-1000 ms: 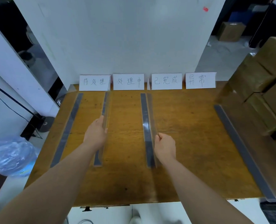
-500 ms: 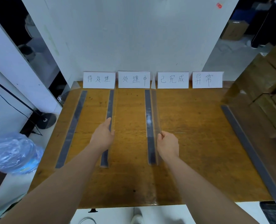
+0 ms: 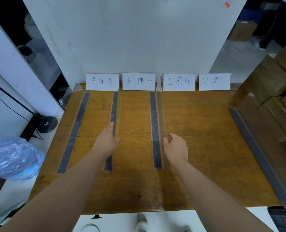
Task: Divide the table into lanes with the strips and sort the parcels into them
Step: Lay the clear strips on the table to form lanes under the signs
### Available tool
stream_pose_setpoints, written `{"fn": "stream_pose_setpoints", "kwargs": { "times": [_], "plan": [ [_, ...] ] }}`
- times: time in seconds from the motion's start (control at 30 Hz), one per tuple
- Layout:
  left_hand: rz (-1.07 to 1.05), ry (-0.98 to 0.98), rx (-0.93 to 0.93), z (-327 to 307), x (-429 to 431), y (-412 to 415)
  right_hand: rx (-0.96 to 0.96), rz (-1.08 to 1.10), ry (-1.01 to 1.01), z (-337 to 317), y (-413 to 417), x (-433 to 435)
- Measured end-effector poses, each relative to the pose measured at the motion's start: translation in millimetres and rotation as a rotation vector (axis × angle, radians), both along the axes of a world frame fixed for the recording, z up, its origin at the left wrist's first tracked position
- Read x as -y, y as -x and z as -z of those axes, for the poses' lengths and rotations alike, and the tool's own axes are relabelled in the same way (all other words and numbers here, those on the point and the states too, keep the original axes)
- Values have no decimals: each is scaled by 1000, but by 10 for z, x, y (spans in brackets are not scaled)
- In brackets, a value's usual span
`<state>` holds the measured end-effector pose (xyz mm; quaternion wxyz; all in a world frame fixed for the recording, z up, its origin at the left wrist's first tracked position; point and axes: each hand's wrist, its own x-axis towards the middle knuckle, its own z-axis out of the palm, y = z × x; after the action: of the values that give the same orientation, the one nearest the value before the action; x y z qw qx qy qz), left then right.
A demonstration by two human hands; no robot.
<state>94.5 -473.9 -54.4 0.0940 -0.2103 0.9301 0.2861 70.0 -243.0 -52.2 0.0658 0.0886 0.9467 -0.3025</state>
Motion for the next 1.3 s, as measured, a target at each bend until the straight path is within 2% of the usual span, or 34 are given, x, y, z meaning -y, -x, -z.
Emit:
{"fn": "stream_pose_setpoints", "kwargs": {
  "times": [0.53,0.73,0.83,1.0,1.3],
  "plan": [
    [1,35,-31,-140,-39,-38,-15,-65,-91,-141,-38,-104],
    [37,171,-223,-384,-211,73,-103,-102,-127,-362,-31,-337],
    [100,174,-319,-516,-438,178,-146,-87,-124,-467,-45,-598],
    [215,81,-372,-667,-986,306,-164,16,-145,-577,-116,-1214],
    [454,-39,-292,-673,-2390,488,-88,233,-113,-600,-464,-2657]
  ]
}}
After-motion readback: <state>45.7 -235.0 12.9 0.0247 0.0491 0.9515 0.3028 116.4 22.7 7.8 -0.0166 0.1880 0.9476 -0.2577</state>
